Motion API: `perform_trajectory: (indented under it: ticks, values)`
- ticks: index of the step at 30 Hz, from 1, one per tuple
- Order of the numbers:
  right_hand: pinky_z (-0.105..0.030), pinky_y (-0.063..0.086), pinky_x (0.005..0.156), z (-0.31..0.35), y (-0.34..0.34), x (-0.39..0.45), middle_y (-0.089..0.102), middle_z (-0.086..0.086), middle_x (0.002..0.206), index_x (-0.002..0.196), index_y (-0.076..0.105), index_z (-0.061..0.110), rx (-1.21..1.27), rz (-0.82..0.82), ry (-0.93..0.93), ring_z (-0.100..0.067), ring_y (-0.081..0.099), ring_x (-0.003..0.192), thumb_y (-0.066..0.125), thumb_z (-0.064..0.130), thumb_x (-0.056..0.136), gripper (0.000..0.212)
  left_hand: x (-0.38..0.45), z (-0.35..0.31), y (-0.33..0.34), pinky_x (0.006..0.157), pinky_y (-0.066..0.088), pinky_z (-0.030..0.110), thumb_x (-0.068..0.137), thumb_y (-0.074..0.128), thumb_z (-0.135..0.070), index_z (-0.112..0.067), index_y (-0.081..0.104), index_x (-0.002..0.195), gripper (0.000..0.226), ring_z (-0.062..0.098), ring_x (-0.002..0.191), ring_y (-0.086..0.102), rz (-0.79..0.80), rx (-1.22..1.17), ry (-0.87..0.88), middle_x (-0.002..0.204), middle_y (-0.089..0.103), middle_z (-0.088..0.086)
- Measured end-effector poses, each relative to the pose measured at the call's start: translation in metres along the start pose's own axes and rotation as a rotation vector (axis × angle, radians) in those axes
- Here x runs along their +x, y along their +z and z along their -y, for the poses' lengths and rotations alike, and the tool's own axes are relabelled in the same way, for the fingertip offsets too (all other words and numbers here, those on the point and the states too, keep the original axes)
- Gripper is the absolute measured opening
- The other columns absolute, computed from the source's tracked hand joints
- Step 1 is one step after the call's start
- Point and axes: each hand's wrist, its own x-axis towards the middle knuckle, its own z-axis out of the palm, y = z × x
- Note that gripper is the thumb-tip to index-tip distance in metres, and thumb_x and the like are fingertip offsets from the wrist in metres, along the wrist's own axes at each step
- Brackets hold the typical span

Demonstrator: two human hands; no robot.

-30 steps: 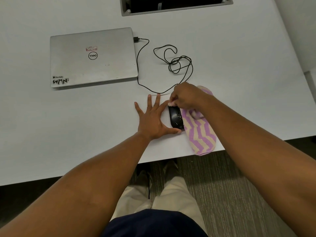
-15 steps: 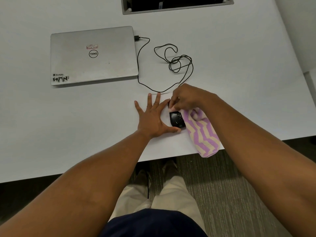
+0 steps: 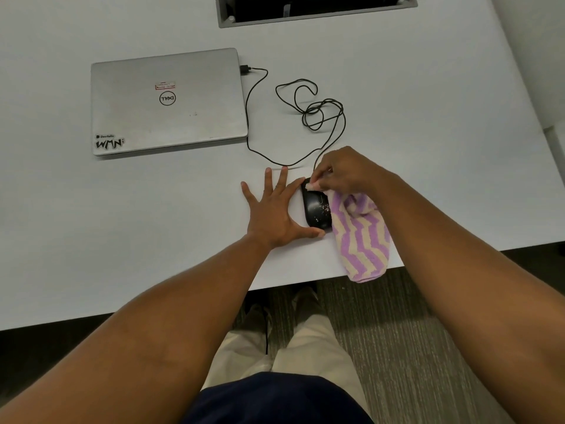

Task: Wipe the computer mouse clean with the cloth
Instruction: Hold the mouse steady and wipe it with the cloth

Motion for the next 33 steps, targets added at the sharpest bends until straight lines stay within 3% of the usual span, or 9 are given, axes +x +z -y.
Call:
perform_trajectory:
  ticks: [5,10,14,16,18,23,30,33]
  values:
    - [-0.03,0.049,0.086,-0.011,-0.014,-0.004,0.07,-0.001,0.102,0.094,0.077,0.017,0.019,-0.018,0.091,-0.016,0.062,0.098,0.079,0.029,0.078,0.02,0.0,-0.001,0.0,0.11,-0.02,0.071,0.048,0.045,-0.104,-0.042,0.015,0.157,0.129,0.022,0.153,-0.021,0.006,-0.013,0.0,0.169,-0.002,-0.003]
    - [-0.023,0.042,0.081,-0.012,-0.01,0.002,0.07,-0.001,0.103,0.099,0.077,0.017,0.05,-0.11,0.074,-0.015,0.061,0.1,0.076,0.027,0.081,0.02,0.0,0.001,0.001,0.11,-0.021,0.07,0.048,0.04,-0.105,-0.041,0.012,0.158,0.13,0.022,0.153,-0.022,0.008,0.004,0.0,0.169,-0.003,-0.003]
    - [-0.022,0.041,0.077,-0.011,-0.008,0.003,0.069,0.004,0.097,0.095,0.077,0.022,0.042,-0.007,0.064,-0.011,0.06,0.093,0.077,0.026,0.08,0.016,0.0,0.001,0.002,0.11,-0.021,0.07,0.049,0.041,-0.105,-0.041,0.013,0.158,0.129,0.022,0.153,-0.022,0.003,0.004,0.002,0.169,-0.003,-0.003]
    - [-0.019,0.04,0.068,-0.011,-0.012,0.003,0.068,0.01,0.088,0.088,0.076,0.028,0.007,0.083,0.045,-0.004,0.058,0.083,0.077,0.028,0.079,0.009,0.0,0.0,0.002,0.11,-0.021,0.07,0.049,0.04,-0.105,-0.041,0.014,0.157,0.128,0.022,0.153,-0.022,-0.001,0.001,0.002,0.169,-0.003,-0.003]
    - [-0.017,0.038,0.064,-0.012,-0.015,0.004,0.066,0.013,0.085,0.087,0.076,0.03,0.017,0.08,0.035,-0.002,0.057,0.08,0.076,0.03,0.078,0.008,0.0,0.001,0.002,0.11,-0.02,0.071,0.049,0.04,-0.105,-0.041,0.013,0.158,0.129,0.022,0.153,-0.022,0.003,0.002,0.002,0.169,-0.003,-0.003]
    - [-0.014,0.038,0.067,-0.012,-0.006,0.008,0.066,0.008,0.09,0.095,0.077,0.019,0.094,-0.125,0.047,-0.007,0.058,0.087,0.076,0.029,0.08,0.018,0.001,0.0,0.002,0.11,-0.022,0.069,0.047,0.037,-0.107,-0.041,0.012,0.158,0.132,0.022,0.153,-0.022,0.006,-0.001,-0.005,0.169,-0.003,-0.003]
    - [-0.028,0.047,0.088,-0.001,0.004,0.012,0.07,-0.001,0.109,0.104,0.075,0.016,-0.099,-0.091,0.006,-0.015,0.061,0.101,0.069,0.027,0.086,0.022,0.001,0.001,0.003,0.11,-0.022,0.07,0.048,0.038,-0.107,-0.041,0.013,0.158,0.131,0.022,0.153,-0.02,-0.005,-0.01,-0.002,0.169,-0.001,-0.003]
    - [-0.028,0.047,0.085,0.008,0.005,0.014,0.069,-0.002,0.108,0.104,0.075,0.017,-0.223,-0.041,-0.053,-0.016,0.06,0.1,0.068,0.029,0.087,0.022,0.0,0.0,0.002,0.11,-0.022,0.07,0.048,0.041,-0.105,-0.04,0.015,0.158,0.13,0.022,0.153,-0.019,-0.003,-0.014,0.002,0.17,0.0,-0.002]
